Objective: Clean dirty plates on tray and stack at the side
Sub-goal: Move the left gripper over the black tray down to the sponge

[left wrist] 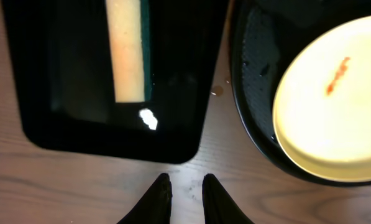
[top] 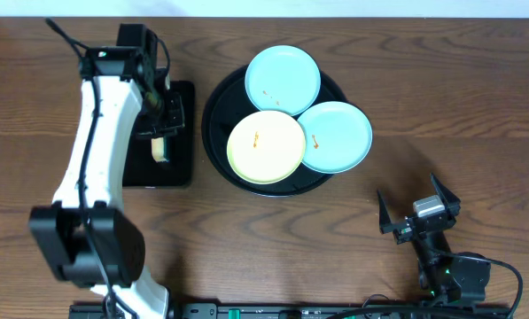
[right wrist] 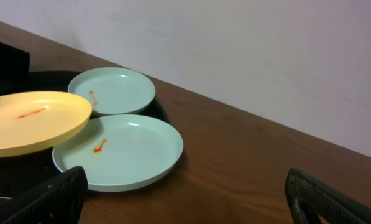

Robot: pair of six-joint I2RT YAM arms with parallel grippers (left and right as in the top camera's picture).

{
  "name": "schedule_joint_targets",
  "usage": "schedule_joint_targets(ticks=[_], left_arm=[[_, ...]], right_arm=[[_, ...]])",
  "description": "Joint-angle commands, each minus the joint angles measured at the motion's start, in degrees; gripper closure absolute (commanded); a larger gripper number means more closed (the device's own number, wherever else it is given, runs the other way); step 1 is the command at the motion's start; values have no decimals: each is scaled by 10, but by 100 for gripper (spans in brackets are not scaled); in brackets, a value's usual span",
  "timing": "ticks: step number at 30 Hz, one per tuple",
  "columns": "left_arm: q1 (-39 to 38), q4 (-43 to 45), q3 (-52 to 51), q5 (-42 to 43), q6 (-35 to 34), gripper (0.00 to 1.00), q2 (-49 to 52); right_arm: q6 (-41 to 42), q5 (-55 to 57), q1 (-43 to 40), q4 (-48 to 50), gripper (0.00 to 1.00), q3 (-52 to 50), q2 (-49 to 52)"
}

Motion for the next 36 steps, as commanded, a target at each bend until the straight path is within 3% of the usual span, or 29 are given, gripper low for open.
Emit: schedule_joint_targets(ticks=[1, 2, 3, 17, 22, 36], left_arm=[[2, 7, -3, -7, -10, 81, 26], [2, 11, -3, -7, -10, 90, 33], [2, 15, -3, -7, -10, 91, 40], [1, 57, -3, -36, -10, 92, 134], [2, 77, -3, -85, -16, 91, 146], [2, 148, -57, -125, -16, 91, 150]], right_arm=[[7, -4, -8, -2, 1, -1, -2], [7, -4, -8, -2, 1, -1, -2], [7, -4, -8, -2, 1, -1, -2], [7, -4, -8, -2, 1, -1, -2], [7, -4, -8, -2, 1, -1, -2], [7, -4, -8, -2, 1, -1, -2]])
